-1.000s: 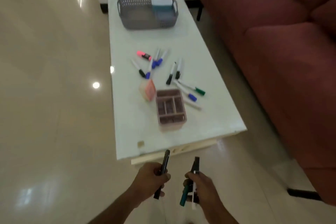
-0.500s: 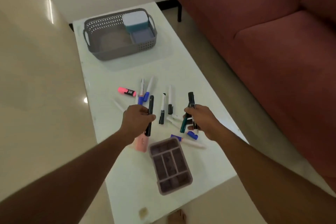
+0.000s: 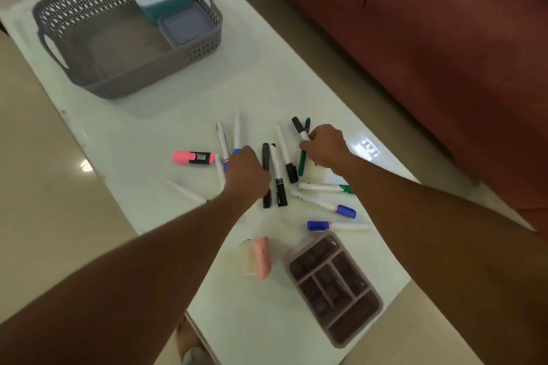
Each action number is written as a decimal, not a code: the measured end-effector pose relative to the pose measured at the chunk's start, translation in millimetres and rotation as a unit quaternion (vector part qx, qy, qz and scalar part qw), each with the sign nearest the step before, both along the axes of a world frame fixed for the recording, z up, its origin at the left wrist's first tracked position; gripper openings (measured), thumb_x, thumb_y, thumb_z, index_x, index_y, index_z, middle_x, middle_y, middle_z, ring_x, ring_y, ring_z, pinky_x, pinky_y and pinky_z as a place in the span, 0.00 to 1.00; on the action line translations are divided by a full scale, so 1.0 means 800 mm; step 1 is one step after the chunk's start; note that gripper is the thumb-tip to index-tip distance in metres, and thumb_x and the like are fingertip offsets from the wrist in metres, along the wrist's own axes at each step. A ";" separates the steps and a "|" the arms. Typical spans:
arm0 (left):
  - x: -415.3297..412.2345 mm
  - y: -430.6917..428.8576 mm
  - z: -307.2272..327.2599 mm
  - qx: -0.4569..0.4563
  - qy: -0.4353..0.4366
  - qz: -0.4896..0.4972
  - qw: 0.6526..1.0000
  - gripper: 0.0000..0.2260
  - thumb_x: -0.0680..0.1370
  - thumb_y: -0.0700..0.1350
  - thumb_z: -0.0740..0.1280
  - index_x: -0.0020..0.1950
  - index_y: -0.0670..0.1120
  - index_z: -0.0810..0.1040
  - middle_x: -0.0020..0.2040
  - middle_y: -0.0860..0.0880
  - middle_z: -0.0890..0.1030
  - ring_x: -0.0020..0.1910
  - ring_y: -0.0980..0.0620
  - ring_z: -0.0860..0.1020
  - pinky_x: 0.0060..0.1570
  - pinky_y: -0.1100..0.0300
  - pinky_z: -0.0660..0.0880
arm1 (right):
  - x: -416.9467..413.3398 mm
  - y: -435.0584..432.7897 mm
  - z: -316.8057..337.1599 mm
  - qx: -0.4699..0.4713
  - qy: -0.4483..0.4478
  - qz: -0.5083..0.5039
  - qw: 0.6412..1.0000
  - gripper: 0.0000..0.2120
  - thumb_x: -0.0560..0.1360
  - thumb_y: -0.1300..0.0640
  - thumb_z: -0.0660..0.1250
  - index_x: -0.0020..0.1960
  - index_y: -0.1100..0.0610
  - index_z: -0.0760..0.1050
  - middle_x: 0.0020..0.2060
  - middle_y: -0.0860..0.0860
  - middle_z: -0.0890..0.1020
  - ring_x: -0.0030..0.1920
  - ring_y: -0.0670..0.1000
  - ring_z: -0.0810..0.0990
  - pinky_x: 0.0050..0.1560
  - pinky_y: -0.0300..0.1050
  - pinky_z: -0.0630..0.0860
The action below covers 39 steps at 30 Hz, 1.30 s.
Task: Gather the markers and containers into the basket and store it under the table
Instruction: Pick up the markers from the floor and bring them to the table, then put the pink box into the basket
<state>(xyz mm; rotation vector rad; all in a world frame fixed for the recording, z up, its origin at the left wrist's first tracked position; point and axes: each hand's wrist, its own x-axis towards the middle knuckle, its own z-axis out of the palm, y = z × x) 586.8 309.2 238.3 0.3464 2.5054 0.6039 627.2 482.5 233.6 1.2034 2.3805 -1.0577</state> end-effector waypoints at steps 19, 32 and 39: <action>0.068 -0.115 0.036 -0.023 -0.262 -0.124 0.957 0.19 0.75 0.57 0.67 0.52 0.41 0.73 0.46 0.45 0.80 0.38 0.47 0.83 0.36 0.52 0.83 | 0.171 -0.349 0.051 -0.043 0.121 -0.522 0.843 0.04 0.78 0.56 0.65 0.44 0.52 0.75 0.40 0.52 0.82 0.38 0.51 0.83 0.36 0.50 0.83; -0.058 -0.242 0.088 0.112 -0.369 -0.223 0.895 0.13 0.78 0.51 0.68 0.62 0.55 0.78 0.53 0.50 0.85 0.53 0.48 0.82 0.52 0.51 0.77 | 0.131 -0.422 0.094 -0.345 0.260 -0.544 0.719 0.15 0.77 0.57 0.69 0.63 0.52 0.75 0.52 0.57 0.83 0.51 0.57 0.84 0.45 0.50 0.83; -0.151 -0.238 0.102 0.185 -0.324 -0.072 0.925 0.14 0.73 0.53 0.73 0.52 0.45 0.79 0.43 0.48 0.86 0.47 0.46 0.84 0.50 0.48 0.80 | 0.004 -0.423 0.115 -0.310 0.273 -0.528 0.742 0.15 0.78 0.57 0.66 0.64 0.53 0.74 0.52 0.55 0.83 0.51 0.56 0.83 0.50 0.52 0.83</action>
